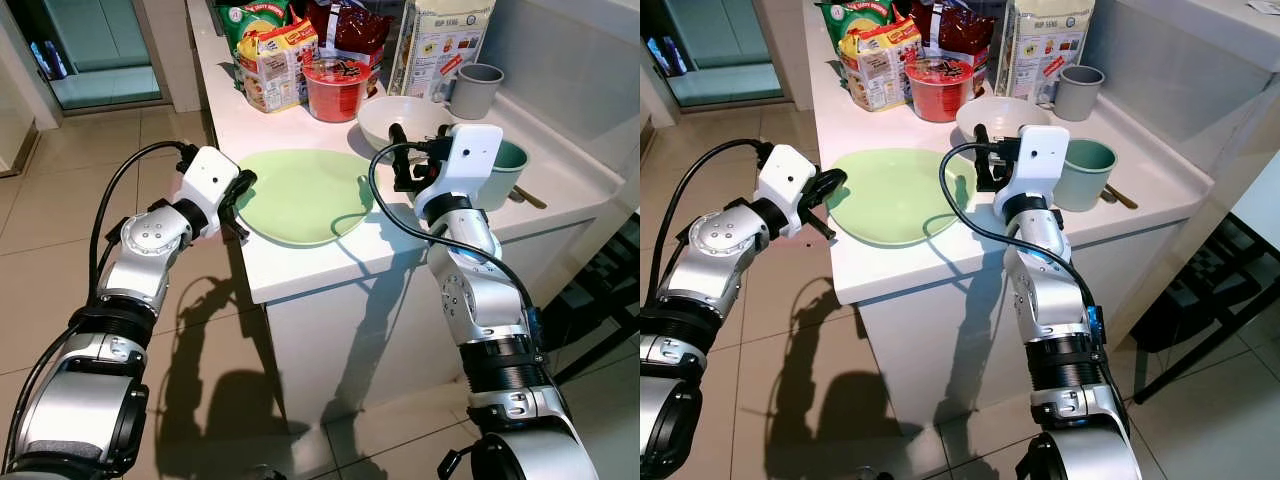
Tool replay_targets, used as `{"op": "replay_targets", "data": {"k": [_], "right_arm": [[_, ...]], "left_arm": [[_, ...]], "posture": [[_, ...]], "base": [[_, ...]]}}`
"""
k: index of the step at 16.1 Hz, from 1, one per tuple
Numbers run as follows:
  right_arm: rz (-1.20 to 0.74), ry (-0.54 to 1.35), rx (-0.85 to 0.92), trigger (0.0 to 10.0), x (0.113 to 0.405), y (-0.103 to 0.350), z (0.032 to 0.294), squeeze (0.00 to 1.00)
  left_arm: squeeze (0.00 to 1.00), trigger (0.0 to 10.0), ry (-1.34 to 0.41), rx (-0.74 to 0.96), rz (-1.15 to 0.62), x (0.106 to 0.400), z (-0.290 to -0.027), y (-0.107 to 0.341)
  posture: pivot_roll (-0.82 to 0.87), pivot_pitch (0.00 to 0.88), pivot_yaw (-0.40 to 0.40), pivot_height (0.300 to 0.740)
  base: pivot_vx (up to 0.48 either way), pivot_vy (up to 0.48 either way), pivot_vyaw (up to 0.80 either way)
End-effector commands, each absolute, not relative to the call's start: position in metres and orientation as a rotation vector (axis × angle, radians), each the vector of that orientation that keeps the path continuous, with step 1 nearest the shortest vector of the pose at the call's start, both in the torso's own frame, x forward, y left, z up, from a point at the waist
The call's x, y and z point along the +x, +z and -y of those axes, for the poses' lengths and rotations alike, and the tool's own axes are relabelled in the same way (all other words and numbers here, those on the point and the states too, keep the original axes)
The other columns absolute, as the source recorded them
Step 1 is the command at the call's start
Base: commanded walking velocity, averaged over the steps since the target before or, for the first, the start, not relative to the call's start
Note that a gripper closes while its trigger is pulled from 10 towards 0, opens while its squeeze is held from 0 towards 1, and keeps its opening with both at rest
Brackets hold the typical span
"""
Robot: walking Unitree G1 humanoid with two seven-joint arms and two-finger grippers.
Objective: Setting the table
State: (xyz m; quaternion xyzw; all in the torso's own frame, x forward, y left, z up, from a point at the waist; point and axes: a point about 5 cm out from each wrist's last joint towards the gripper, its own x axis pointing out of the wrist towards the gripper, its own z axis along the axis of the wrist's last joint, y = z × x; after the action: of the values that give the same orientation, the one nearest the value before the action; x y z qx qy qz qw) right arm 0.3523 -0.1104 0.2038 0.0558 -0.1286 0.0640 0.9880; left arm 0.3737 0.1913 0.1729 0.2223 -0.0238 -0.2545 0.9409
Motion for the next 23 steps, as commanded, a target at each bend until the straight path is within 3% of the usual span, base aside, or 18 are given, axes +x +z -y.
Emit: {"op": "replay_targets", "data": {"k": [1, 18, 23], "right_arm": [[0.251, 0.123, 0.116, 10.0, 0.353, 0.205, 0.111, 0.00], [0.223, 0.106, 0.125, 10.0, 0.349, 0.198, 0.112, 0.00], [0.208, 0.100, 0.132, 10.0, 0.349, 0.194, 0.111, 0.00]], "left_arm": [[0.00, 10.0, -0.541, 0.470, 0.052, 0.373, -0.188, 0.174], [0.00, 10.0, -0.597, 0.474, -0.099, 0.368, -0.184, 0.138], [0.00, 10.0, -0.659, 0.457, -0.158, 0.359, -0.171, 0.115]], "posture": [[0.07, 0.000, 0.013, 0.740], [0.06, 0.000, 0.027, 0.740], [0.06, 0.000, 0.034, 0.740]], "base": [[0.000, 0.000, 0.00], [0.000, 0.000, 0.00], [0.000, 0.000, 0.00]]}}
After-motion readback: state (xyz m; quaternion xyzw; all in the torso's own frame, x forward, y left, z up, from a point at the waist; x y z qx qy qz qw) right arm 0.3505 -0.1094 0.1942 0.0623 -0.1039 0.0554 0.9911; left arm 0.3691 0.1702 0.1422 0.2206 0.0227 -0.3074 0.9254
